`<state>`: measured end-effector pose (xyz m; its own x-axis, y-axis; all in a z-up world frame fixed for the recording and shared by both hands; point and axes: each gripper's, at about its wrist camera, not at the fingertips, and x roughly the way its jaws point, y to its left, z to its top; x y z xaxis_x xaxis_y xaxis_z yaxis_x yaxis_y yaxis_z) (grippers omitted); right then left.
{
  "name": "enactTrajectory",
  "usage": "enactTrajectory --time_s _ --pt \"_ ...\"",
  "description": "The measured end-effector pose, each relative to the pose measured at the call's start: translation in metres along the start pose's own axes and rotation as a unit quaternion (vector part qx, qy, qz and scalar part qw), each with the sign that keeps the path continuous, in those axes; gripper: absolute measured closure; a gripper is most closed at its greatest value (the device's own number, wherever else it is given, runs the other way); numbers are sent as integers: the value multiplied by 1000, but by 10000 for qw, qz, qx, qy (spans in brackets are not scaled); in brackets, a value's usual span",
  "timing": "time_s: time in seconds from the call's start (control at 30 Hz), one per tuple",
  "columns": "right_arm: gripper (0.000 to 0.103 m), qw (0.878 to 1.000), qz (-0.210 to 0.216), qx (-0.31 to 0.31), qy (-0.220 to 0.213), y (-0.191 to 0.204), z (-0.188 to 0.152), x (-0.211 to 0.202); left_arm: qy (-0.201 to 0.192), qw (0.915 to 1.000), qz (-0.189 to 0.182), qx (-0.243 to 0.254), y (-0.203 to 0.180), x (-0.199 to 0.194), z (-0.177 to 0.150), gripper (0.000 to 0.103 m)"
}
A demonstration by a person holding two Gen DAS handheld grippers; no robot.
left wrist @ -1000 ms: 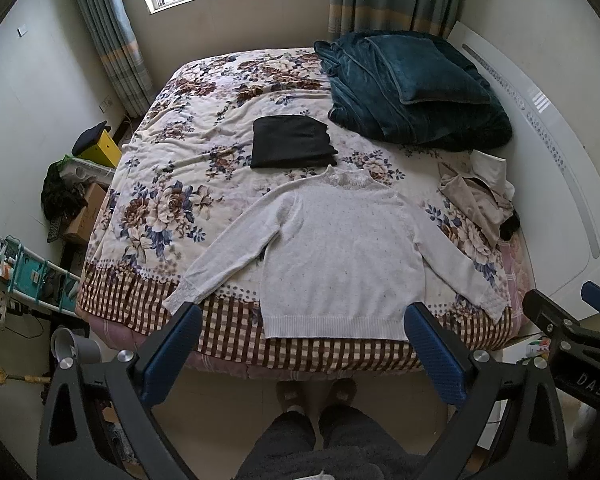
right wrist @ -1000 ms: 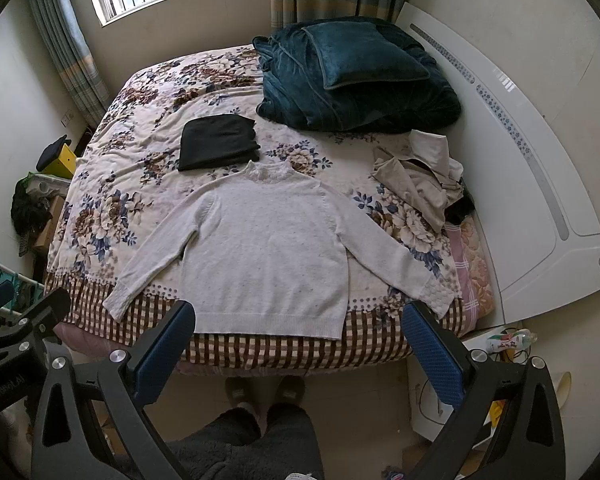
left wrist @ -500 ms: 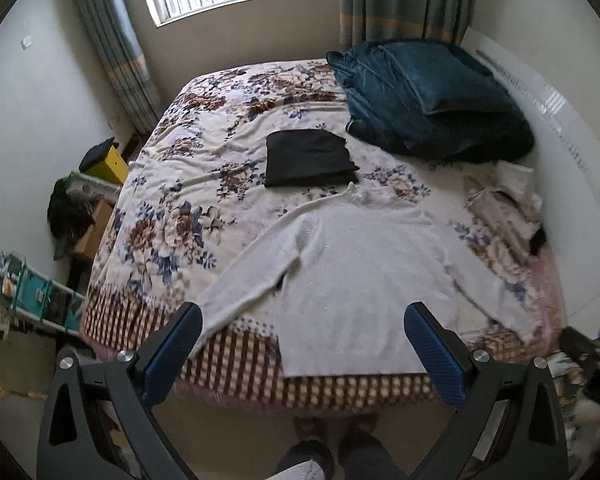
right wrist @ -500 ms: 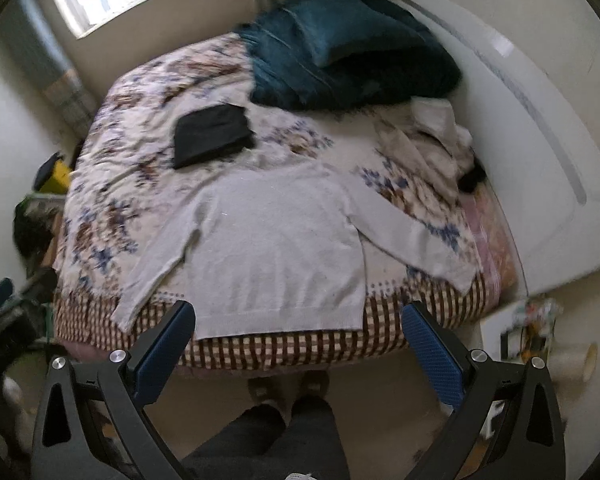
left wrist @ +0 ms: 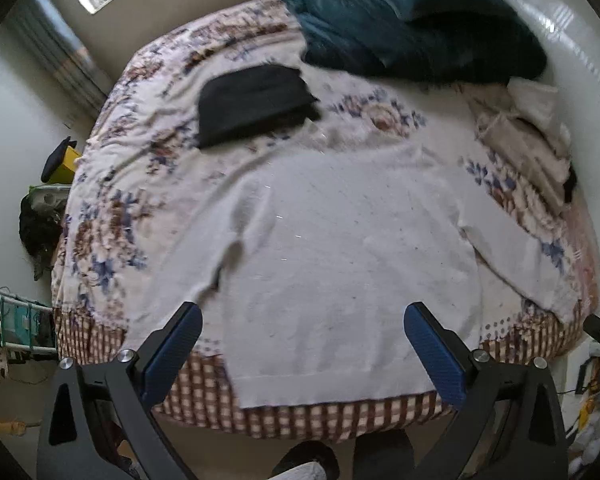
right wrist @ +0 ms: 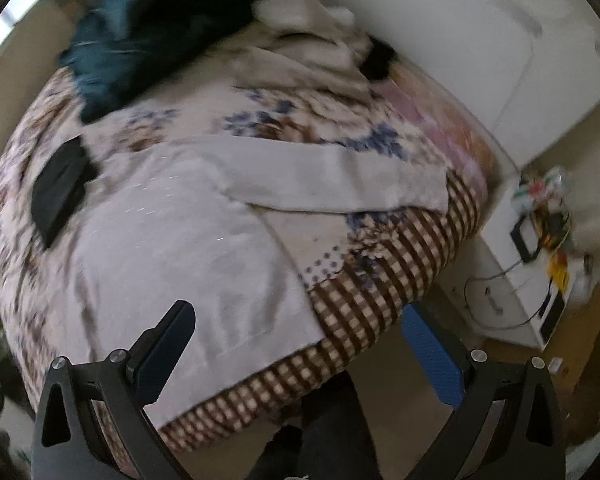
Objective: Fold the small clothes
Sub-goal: 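Lower the right gripper onto the white sweater's sleeve cuff and grasp it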
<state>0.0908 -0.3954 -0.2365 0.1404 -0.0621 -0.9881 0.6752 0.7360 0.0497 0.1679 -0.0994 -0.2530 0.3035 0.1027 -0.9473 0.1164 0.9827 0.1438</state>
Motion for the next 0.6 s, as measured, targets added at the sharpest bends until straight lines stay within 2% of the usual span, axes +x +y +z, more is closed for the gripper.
enactTrajectory --time_s 0.17,0.23,0.3,0.43,0.5,0.6 --pt "0 9967 33 698 406 -58 47 101 195 9995 89 220 -52 58 15 0" --pt "0 9911 30 1224 522 -92 62 142 381 9988 34 307 -74 92 19 0" --pt "0 9786 91 1972 582 -137 70 186 544 9979 17 345 -91 119 17 0" --pt "0 9435 -78 3245 659 -211 67 253 854 9952 2 469 -121 173 11 0" --pt "0 9234 -102 3802 521 -243 65 283 949 9941 -47 518 -132 193 9 0" --pt "0 9015 0 4325 133 -271 68 307 1006 9927 -79 655 -147 218 9 0"
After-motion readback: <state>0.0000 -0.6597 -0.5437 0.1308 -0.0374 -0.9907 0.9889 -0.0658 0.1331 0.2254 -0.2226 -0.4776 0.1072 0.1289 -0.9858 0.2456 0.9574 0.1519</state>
